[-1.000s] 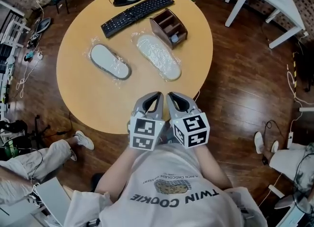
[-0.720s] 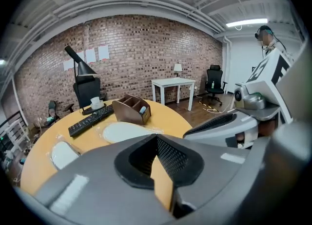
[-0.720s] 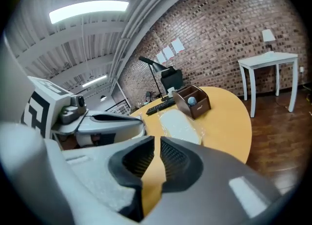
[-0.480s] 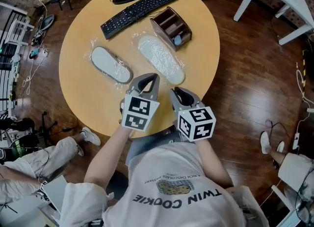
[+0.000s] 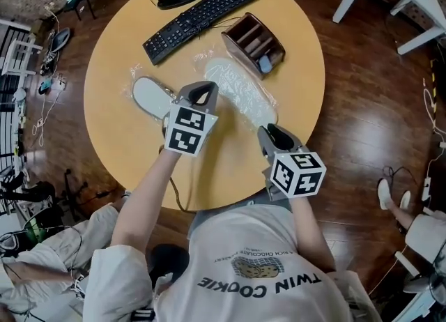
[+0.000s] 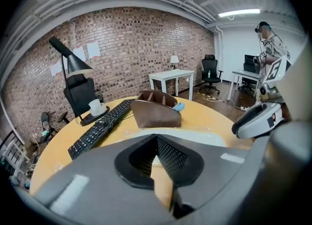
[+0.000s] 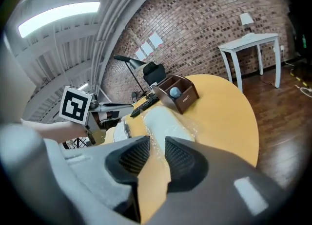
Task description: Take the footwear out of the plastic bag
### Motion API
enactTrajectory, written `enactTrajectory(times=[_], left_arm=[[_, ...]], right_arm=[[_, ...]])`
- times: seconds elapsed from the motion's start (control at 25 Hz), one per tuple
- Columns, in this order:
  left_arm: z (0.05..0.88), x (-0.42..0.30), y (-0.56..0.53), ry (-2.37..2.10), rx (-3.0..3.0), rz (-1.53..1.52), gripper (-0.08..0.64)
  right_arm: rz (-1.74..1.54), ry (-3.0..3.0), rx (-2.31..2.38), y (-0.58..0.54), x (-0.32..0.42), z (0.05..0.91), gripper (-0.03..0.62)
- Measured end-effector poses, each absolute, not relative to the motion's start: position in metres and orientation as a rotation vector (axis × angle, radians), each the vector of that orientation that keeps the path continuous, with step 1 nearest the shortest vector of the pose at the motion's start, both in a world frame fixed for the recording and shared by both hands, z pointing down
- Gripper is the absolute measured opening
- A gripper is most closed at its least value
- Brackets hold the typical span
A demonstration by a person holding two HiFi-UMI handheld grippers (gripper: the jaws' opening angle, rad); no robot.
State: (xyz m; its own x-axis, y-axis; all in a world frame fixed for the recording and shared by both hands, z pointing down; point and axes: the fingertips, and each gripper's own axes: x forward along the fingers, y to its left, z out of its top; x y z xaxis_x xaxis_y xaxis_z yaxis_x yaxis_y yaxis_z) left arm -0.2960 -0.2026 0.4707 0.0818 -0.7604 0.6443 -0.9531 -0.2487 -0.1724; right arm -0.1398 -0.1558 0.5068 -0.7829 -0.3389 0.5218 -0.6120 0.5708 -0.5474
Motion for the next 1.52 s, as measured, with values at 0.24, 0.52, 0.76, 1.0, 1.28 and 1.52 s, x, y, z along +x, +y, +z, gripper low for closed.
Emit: enactTrajectory(times=[0.24, 0.52, 0.76, 1.0, 1.28, 1.52], left_arm=[[0.494, -0.342, -0.233, -1.633, 2.09, 0.987, 0.003], [0.527, -0.371, -0.261, -1.55, 2.101, 1.037, 0.003], [0.553, -0.388, -0.276, -1.491, 2.108, 1.08, 0.003], [0.569, -0.395, -0.283, -1.471, 2.09, 1.123, 0.003], [0.582, -0.399, -0.283, -1.455, 2.049, 1.185, 0.003], [0.581, -0.394, -0.281, -1.44, 2.038, 1.189, 0.002]], right_arm=[[1.12, -2.374, 0.877, -0.165, -0.146, 0.522, 0.107], [1.196, -2.308, 0.977, -0.173, -0.138, 0.537, 0.149], [1.295, -2.228, 1.054, -0.173, -0.13, 0.552, 0.181], [1.336, -2.153, 1.095, -0.173, -0.13, 0.563, 0.186], [1.377, -2.13, 1.093, -0.17, -0.128, 0.569, 0.186], [1.457, -2.126, 1.056, -0.169, -0.121, 0.569, 0.186]])
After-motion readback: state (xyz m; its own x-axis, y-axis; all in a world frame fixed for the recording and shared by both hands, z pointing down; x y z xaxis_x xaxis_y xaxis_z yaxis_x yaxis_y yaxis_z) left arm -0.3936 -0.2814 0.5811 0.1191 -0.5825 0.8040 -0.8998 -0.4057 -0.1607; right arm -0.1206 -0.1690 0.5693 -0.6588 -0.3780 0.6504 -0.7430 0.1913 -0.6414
